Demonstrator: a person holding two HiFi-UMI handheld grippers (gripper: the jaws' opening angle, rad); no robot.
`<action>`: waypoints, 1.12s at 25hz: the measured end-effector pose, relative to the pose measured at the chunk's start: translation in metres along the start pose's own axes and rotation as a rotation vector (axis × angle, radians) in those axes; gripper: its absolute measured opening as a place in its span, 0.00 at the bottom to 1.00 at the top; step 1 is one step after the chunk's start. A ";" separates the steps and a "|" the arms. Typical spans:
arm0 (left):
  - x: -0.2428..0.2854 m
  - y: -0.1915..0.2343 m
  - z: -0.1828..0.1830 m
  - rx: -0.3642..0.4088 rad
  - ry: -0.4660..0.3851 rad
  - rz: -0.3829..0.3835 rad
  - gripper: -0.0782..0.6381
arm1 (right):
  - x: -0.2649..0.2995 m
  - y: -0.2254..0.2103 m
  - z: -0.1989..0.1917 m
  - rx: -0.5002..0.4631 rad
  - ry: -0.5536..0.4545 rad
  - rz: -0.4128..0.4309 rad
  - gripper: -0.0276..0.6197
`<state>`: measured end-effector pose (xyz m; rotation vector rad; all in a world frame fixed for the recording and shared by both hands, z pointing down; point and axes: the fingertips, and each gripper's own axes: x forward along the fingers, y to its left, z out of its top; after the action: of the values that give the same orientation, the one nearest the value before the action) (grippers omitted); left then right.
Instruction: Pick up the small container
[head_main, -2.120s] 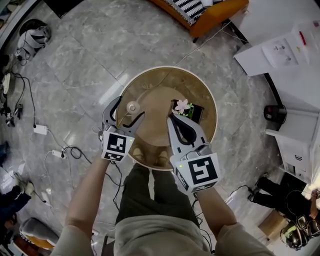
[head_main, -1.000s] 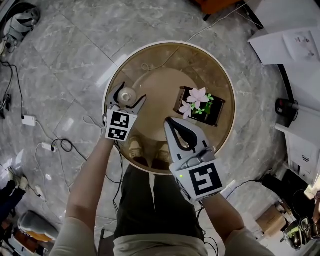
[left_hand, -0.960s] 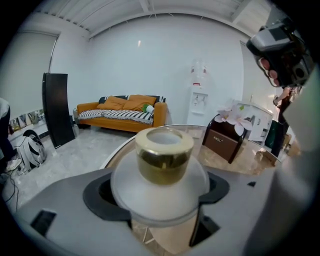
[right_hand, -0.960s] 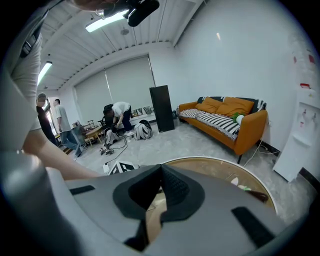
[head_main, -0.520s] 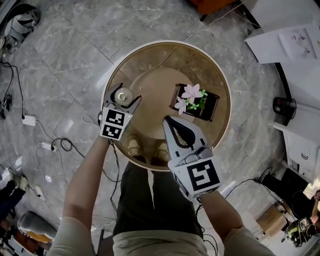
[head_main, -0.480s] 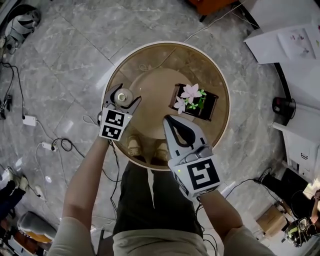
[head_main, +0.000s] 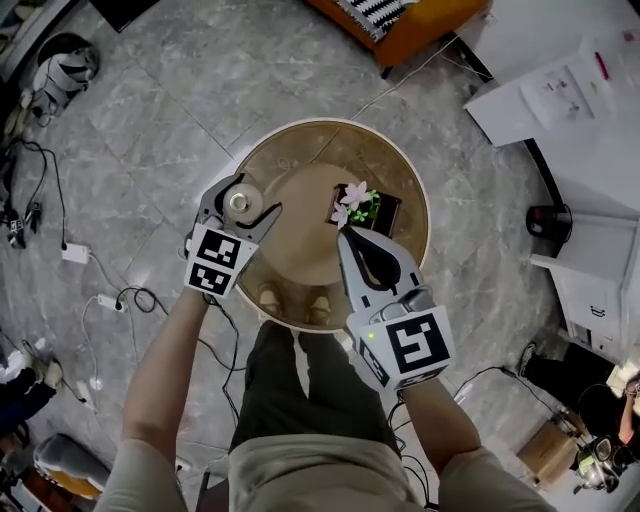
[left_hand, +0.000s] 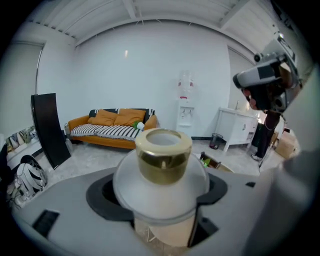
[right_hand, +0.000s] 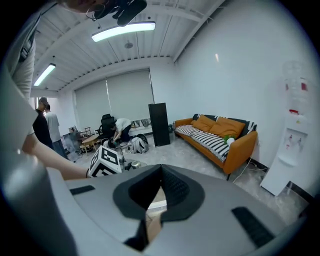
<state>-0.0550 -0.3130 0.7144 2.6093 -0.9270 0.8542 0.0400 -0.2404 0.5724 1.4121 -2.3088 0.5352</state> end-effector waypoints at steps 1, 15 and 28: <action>-0.012 -0.001 0.018 0.000 -0.014 -0.002 0.58 | -0.009 0.000 0.012 -0.003 -0.014 -0.005 0.04; -0.177 -0.045 0.206 0.107 -0.127 0.045 0.58 | -0.139 0.009 0.155 -0.078 -0.173 -0.064 0.04; -0.322 -0.089 0.300 0.126 -0.267 0.109 0.58 | -0.234 0.045 0.243 -0.128 -0.315 -0.056 0.04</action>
<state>-0.0663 -0.2056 0.2788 2.8540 -1.1270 0.6152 0.0690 -0.1681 0.2413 1.5879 -2.4806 0.1522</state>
